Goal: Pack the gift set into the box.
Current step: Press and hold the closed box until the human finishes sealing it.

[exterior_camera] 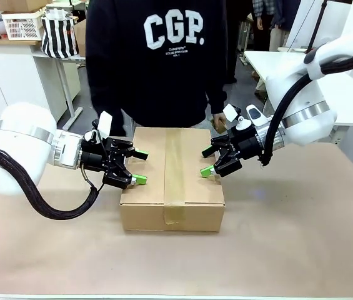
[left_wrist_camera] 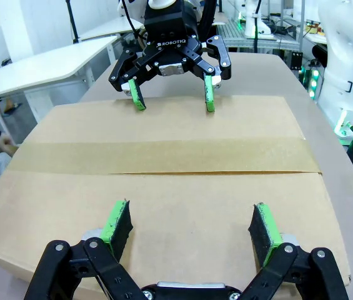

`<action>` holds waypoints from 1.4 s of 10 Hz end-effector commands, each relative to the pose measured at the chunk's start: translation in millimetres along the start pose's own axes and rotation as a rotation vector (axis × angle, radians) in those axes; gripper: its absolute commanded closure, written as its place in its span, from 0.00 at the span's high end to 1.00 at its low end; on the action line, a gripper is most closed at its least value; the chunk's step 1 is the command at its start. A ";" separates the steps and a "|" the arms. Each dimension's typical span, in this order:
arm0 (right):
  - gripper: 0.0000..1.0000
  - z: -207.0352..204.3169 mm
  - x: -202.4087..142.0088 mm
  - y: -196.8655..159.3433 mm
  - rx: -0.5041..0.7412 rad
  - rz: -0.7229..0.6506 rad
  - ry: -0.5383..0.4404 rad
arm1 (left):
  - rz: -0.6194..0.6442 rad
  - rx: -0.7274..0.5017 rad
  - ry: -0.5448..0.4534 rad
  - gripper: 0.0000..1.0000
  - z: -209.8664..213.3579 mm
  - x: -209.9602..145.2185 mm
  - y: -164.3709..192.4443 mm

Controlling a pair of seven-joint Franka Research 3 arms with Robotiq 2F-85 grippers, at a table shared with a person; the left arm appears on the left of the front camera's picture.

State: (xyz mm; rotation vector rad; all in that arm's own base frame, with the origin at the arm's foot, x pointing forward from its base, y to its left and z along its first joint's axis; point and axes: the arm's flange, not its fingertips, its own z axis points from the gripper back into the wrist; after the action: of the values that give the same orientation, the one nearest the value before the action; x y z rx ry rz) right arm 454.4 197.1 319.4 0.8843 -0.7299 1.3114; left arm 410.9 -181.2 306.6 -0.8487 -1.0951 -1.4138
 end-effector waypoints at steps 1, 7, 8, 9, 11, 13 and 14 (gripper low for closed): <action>1.00 -1.7 -2.8 1.3 -0.002 -0.002 -0.005 | -0.003 -0.002 -0.004 1.00 0.3 -1.8 -1.0; 1.00 -1.7 -2.8 1.3 -0.002 -0.002 -0.005 | -0.003 -0.002 -0.004 1.00 0.3 -1.8 -1.0; 1.00 -1.7 -2.8 1.3 -0.002 -0.002 -0.005 | -0.003 -0.002 -0.004 1.00 0.3 -1.8 -1.0; 1.00 0.0 0.0 0.0 0.000 0.000 0.000 | 0.000 0.000 0.000 1.00 0.0 0.0 0.0; 1.00 9.5 26.1 16.1 0.096 -0.058 -0.128 | 0.200 -0.075 -0.287 1.00 11.3 43.9 -9.2; 1.00 26.6 63.4 40.1 0.146 -0.207 -0.174 | 0.296 -0.110 -0.288 1.00 24.1 87.7 -21.1; 1.00 35.1 77.1 52.2 0.175 -0.312 -0.204 | 0.417 -0.114 -0.293 1.00 30.8 101.6 -26.9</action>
State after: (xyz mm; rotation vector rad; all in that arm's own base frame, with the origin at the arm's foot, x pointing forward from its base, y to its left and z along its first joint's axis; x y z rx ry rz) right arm 425.6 214.5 391.9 1.1831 -0.6500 1.1576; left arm 380.5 -195.5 392.3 -1.3041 -1.0410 -1.1536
